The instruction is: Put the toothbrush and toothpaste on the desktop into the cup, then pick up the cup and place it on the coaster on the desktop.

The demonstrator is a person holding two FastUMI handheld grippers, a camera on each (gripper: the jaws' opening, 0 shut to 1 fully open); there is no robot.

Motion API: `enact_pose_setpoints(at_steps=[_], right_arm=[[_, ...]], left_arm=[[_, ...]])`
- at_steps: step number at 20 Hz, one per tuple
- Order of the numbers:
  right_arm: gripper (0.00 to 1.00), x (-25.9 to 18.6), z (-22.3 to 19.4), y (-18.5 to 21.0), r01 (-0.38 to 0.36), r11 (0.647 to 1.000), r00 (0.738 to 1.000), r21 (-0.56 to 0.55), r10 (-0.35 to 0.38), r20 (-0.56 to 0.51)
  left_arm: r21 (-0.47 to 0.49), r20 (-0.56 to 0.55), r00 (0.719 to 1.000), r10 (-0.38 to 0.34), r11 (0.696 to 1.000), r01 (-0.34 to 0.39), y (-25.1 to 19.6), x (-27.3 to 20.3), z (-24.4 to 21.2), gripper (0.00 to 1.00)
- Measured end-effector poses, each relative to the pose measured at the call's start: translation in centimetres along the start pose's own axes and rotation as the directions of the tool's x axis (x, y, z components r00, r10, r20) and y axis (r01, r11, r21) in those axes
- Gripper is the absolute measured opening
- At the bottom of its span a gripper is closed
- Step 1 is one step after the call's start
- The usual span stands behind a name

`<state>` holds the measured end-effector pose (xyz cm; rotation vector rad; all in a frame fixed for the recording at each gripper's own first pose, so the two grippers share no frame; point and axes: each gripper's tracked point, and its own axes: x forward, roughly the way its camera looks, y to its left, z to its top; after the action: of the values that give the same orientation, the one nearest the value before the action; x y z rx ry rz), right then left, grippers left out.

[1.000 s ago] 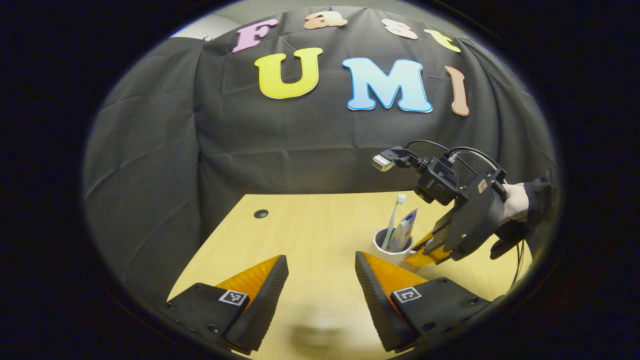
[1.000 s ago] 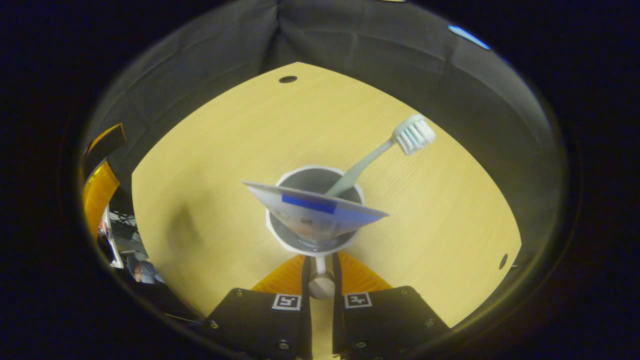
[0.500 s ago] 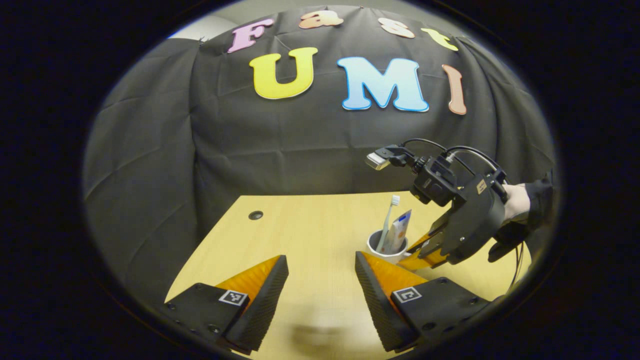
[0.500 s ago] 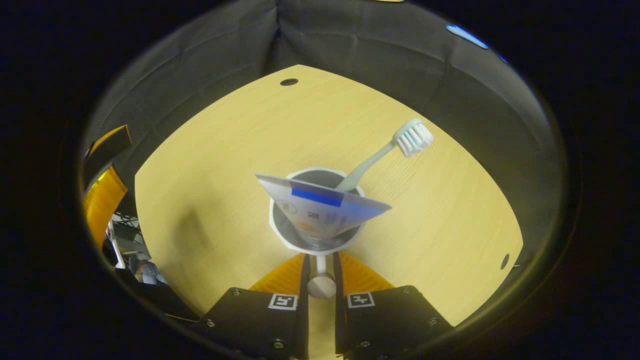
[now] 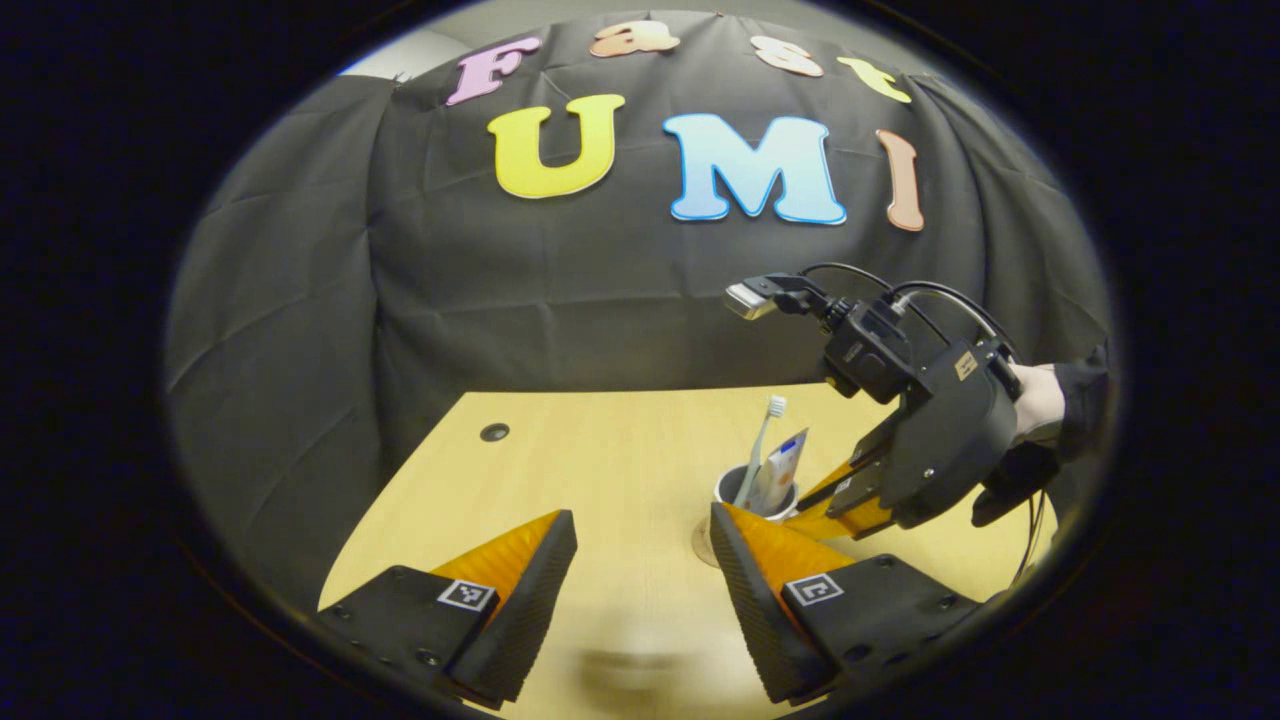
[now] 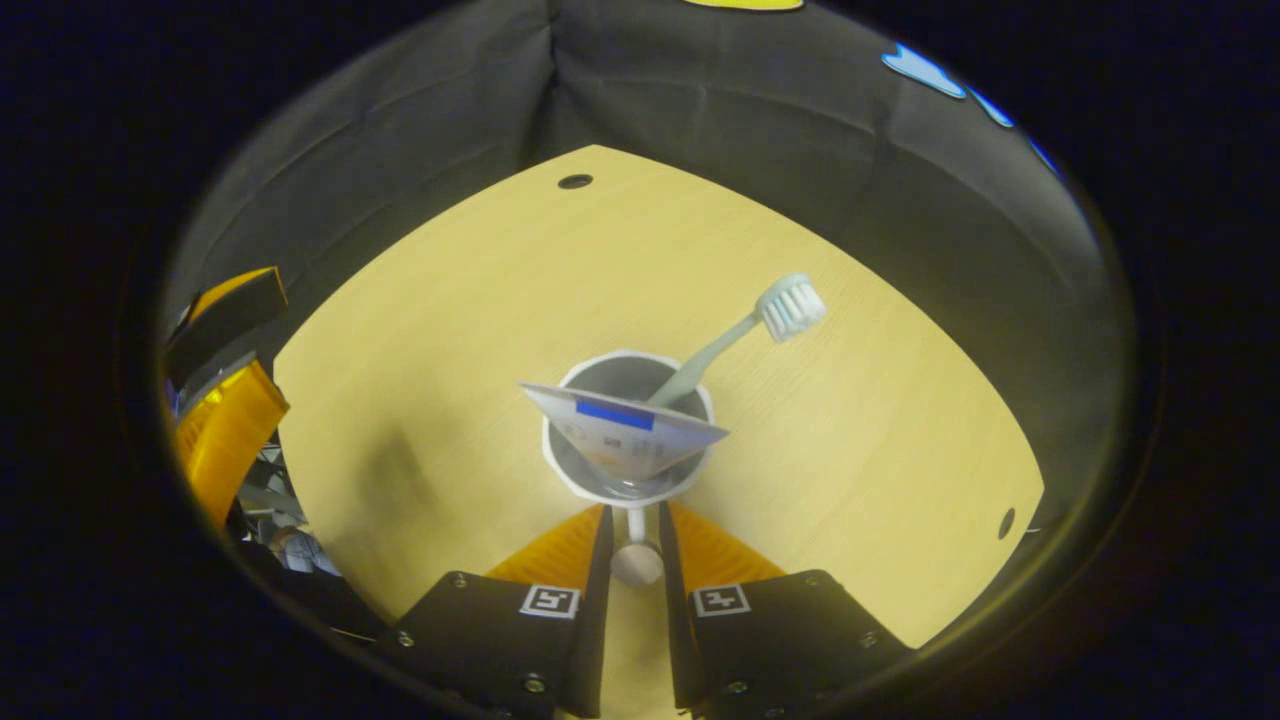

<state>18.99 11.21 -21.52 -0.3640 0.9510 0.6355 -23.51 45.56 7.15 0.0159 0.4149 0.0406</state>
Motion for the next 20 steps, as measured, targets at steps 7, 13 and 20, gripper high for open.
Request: enact_pose_setpoints(at_steps=[7,13,20], right_arm=[[0.27,-3.4,0.4,-0.3,0.01,0.999,0.997,0.032,-0.012,0.07],[0.27,-5.8,-1.4,-1.9,0.081,0.993,0.989,0.083,-0.091,0.119],[0.27,-11.2,-2.2,-3.4,0.186,0.95,0.929,0.25,-0.253,0.272]], left_arm=[[0.006,0.008,1.0,-0.019,1.0,0.019,-1.3,-0.1,0.4,0.89],[0.027,0.04,0.997,-0.063,0.998,0.062,-4.0,-0.1,1.6,0.9],[0.018,0.097,0.992,-0.086,0.996,0.084,-5.9,-0.8,3.9,0.9]])
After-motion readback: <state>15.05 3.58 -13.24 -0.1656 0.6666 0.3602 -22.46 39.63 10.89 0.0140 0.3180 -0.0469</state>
